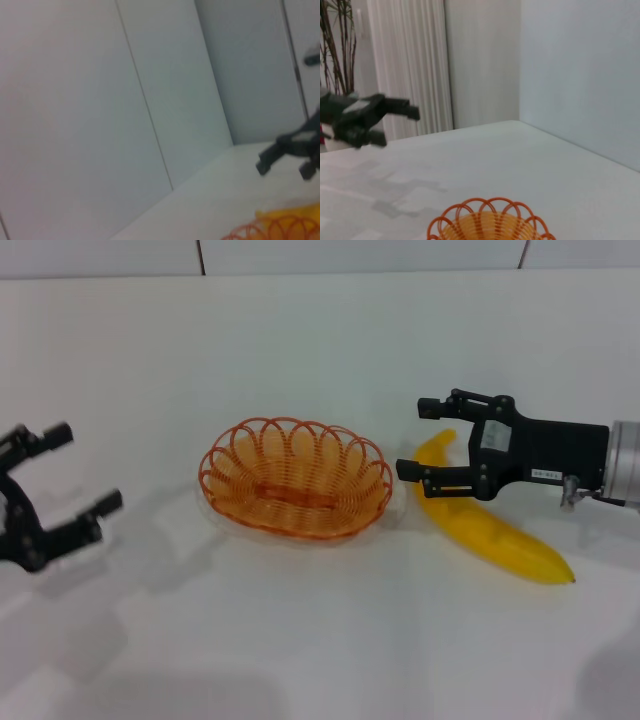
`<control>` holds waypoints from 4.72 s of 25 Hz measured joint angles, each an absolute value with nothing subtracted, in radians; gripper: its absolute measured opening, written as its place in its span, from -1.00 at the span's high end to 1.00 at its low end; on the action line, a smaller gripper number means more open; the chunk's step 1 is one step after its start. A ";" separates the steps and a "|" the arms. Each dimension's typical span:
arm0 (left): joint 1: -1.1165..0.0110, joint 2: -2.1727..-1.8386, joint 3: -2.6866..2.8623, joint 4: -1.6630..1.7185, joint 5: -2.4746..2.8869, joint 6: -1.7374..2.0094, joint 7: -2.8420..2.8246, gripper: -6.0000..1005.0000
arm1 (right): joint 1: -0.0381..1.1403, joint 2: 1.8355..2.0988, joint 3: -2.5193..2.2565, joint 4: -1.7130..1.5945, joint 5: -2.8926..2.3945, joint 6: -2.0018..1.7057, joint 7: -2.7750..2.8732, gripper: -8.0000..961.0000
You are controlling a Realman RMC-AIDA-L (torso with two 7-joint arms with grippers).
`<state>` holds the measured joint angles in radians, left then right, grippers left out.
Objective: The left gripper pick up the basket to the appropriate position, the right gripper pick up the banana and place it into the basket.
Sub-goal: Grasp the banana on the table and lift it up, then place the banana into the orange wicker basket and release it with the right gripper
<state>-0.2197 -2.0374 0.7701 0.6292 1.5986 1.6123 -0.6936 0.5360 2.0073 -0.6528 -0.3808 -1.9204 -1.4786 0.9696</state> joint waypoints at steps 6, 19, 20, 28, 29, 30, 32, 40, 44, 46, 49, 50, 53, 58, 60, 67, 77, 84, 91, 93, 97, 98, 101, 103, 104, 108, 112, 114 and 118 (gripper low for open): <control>-0.237 -2.041 0.770 0.436 1.590 1.568 -0.522 -0.58 | 0.530 2.005 -0.647 -0.382 -1.920 -1.479 0.966 -0.72; -0.250 -2.035 0.770 0.376 1.564 1.561 -0.553 -0.71 | 0.516 2.003 -0.647 -0.391 -1.920 -1.482 0.957 -0.71; -0.250 -2.035 0.769 0.376 1.553 1.561 -0.551 -0.71 | 0.516 2.003 -0.647 -0.393 -1.920 -1.485 0.956 -0.71; -0.249 -2.036 0.768 0.375 1.528 1.567 -0.531 -0.71 | 0.478 2.003 -0.586 -0.440 -1.922 -1.677 0.837 -0.71; -0.249 -2.036 0.768 0.375 1.528 1.567 -0.531 -0.71 | 0.468 2.003 -0.591 -0.459 -1.935 -1.701 0.822 -0.71; -0.249 -2.036 0.768 0.375 1.528 1.566 -0.531 -0.71 | 0.460 2.003 -0.597 -0.480 -1.956 -1.714 0.814 -0.71; -0.250 -2.036 0.768 0.375 1.527 1.566 -0.531 -0.71 | 0.450 2.003 -0.603 -0.520 -2.014 -1.719 0.815 -0.71; -0.249 -2.036 0.768 0.374 1.525 1.568 -0.530 -0.71 | 0.414 1.992 -0.593 -0.622 -2.075 -1.710 0.972 -0.70; -0.249 -2.036 0.768 0.374 1.524 1.568 -0.530 -0.71 | 0.411 1.987 -0.584 -0.631 -2.082 -1.661 1.044 -0.70; -0.250 -2.036 0.769 0.374 1.525 1.568 -0.530 -0.71 | 0.411 1.991 -0.587 -0.627 -2.095 -1.627 1.051 -0.70; -0.253 -2.036 0.769 0.374 1.525 1.569 -0.530 -0.71 | 0.415 2.002 -0.589 -0.625 -2.118 -1.598 1.052 -0.70; -0.254 -2.036 0.769 0.374 1.525 1.569 -0.530 -0.71 | 0.417 2.006 -0.591 -0.625 -2.126 -1.591 1.050 -0.70; -0.258 -2.036 0.768 0.374 1.526 1.569 -0.529 -0.71 | 0.425 2.018 -0.593 -0.625 -2.153 -1.586 1.035 -0.70; -0.262 -2.037 0.770 0.371 1.530 1.569 -0.531 -0.71 | 0.433 2.025 -0.594 -0.599 -2.167 -1.564 0.969 -0.69; -0.262 -2.037 0.771 0.371 1.530 1.569 -0.531 -0.71 | 0.442 2.025 -0.596 -0.577 -2.167 -1.528 0.958 -0.69; -0.262 -2.037 0.774 0.371 1.531 1.569 -0.536 -0.71 | 0.450 2.025 -0.618 -0.557 -2.168 -1.452 0.958 -0.69; -0.262 -2.037 0.775 0.371 1.529 1.569 -0.537 -0.71 | 0.450 2.024 -0.613 -0.551 -2.168 -1.369 1.003 -0.68; -0.262 -2.037 0.773 0.371 1.530 1.569 -0.536 -0.71 | 0.452 2.023 -0.616 -0.549 -2.163 -1.371 1.006 -0.68; -0.262 -2.037 0.774 0.371 1.527 1.569 -0.536 -0.71 | 0.456 2.024 -0.620 -0.549 -2.187 -1.373 1.010 -0.67; -0.262 -2.037 0.773 0.371 1.529 1.569 -0.537 -0.71 | 0.460 2.025 -0.620 -0.549 -2.189 -1.374 1.018 -0.63; -0.262 -2.037 0.772 0.371 1.530 1.569 -0.537 -0.71 | 0.461 2.025 -0.621 -0.555 -2.190 -1.387 1.050 -0.45; -0.262 -2.037 0.773 0.371 1.529 1.569 -0.537 -0.71 | 0.462 2.025 -0.621 -0.561 -2.190 -1.401 1.058 -0.40; -0.262 -2.037 0.774 0.371 1.530 1.569 -0.537 -0.71 | 0.463 2.025 -0.620 -0.584 -2.190 -1.439 1.075 -0.27; -0.262 -2.037 0.776 0.371 1.530 1.569 -0.537 -0.71 | 0.463 2.025 -0.618 -0.598 -2.188 -1.449 1.087 -0.18; -0.262 -2.037 0.777 0.371 1.531 1.570 -0.537 -0.71 | 0.463 2.025 -0.615 -0.608 -2.186 -1.457 1.094 -0.11; -0.262 -2.037 0.784 0.371 1.538 1.577 -0.538 -0.71 | 0.464 2.025 -0.611 -0.615 -2.177 -1.467 1.096 0.02; -0.262 -2.036 0.786 0.372 1.567 1.603 -0.568 -0.71 | 0.474 2.025 -0.613 -0.631 -2.114 -1.503 1.086 0.02; -0.265 -2.035 0.787 0.375 1.590 1.613 -0.613 -0.71 | 0.492 2.025 -0.618 -0.634 -2.095 -1.535 1.075 0.02; -0.291 -2.025 0.782 0.389 1.636 1.611 -0.751 -0.71 | 0.543 2.031 -0.624 -0.627 -2.092 -1.590 1.048 0.02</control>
